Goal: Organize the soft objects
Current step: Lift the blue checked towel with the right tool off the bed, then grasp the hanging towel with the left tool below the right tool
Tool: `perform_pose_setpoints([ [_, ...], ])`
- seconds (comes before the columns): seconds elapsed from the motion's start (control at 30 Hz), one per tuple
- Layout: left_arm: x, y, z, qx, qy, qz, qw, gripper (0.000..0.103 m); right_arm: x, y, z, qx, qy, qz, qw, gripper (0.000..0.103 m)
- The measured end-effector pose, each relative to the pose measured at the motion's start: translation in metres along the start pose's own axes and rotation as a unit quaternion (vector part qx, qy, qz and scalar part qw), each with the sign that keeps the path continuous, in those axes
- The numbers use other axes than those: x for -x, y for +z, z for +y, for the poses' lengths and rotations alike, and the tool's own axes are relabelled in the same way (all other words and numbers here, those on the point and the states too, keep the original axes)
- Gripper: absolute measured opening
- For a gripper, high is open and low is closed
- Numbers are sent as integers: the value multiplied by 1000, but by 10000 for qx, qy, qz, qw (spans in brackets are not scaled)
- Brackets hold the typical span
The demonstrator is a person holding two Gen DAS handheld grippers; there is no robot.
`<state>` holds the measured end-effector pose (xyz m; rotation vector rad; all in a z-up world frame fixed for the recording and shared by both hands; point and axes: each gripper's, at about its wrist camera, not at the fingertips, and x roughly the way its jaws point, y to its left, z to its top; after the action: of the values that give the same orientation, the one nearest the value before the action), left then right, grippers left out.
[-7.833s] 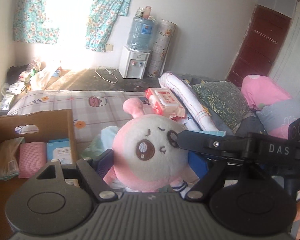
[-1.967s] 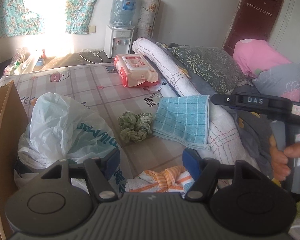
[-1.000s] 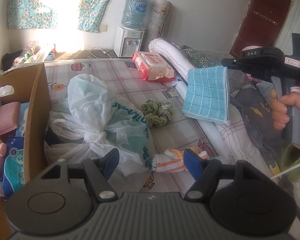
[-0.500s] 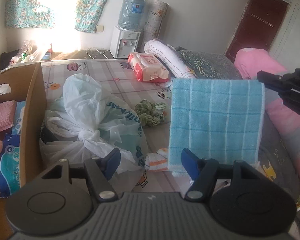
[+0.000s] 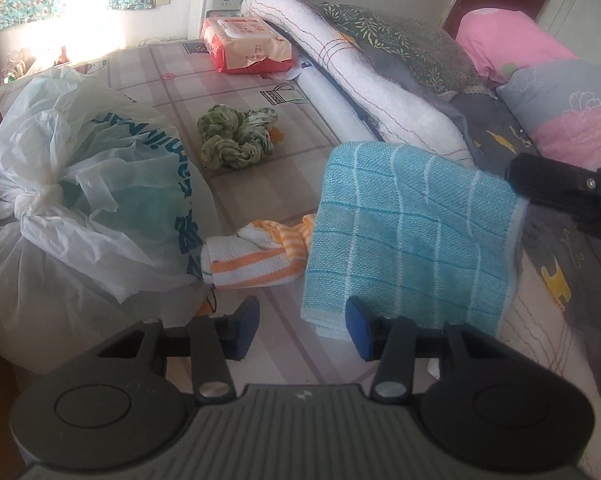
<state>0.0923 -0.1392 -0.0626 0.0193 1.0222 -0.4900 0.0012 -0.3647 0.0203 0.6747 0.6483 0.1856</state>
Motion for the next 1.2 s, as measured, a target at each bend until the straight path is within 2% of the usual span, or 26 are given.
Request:
perform_pose_setpoints([
  [0.13, -2, 1, 6, 100, 0, 33, 9999, 48, -18, -12, -2, -227, 399, 500, 9977, 3],
  [0.27, 1, 1, 20, 296, 48, 122, 9995, 48, -37, -28, -26, -974, 695, 835, 9893, 3],
  [0.33, 4, 1, 29, 436, 86, 113, 9989, 48, -44, -34, -38, -1275, 729, 933, 9847, 3],
  [0.43, 13, 4, 42, 692, 26, 8, 9976, 48, -53, -44, -48, -1362, 717, 1145, 9814, 3],
  [0.5, 19, 8, 45, 799, -86, -120, 9967, 50, -58, -50, -46, -1229, 647, 1297, 9818, 3],
  [0.6, 28, 15, 40, 875, -322, -287, 9952, 61, -61, -53, -37, -882, 530, 1352, 9855, 3],
  [0.7, 32, 20, 31, 856, -567, -354, 9941, 67, -59, -52, -27, -489, 351, 1327, 9893, 3],
  [0.77, 29, 22, 24, 803, -675, -289, 9941, 68, -58, -52, -20, -240, 241, 1325, 9906, 3],
  [0.9, 11, 20, 18, 765, -621, -21, 9951, 64, -56, -57, -10, 182, 61, 1341, 9908, 4],
  [1.0, 1, 16, 21, 889, -687, 157, 9935, 62, -53, -60, -6, 328, -9, 1412, 9894, 10],
  [1.07, -1, 14, 23, 904, -716, 176, 9932, 62, -44, -59, -2, 482, -66, 1370, 9894, 17],
  [1.13, -1, 13, 25, 856, -738, 201, 9934, 62, -34, -56, 1, 661, -61, 1303, 9893, 29],
  [1.2, -1, 13, 26, 848, -801, 253, 9929, 62, -20, -47, 3, 793, -4, 1152, 9902, 33],
])
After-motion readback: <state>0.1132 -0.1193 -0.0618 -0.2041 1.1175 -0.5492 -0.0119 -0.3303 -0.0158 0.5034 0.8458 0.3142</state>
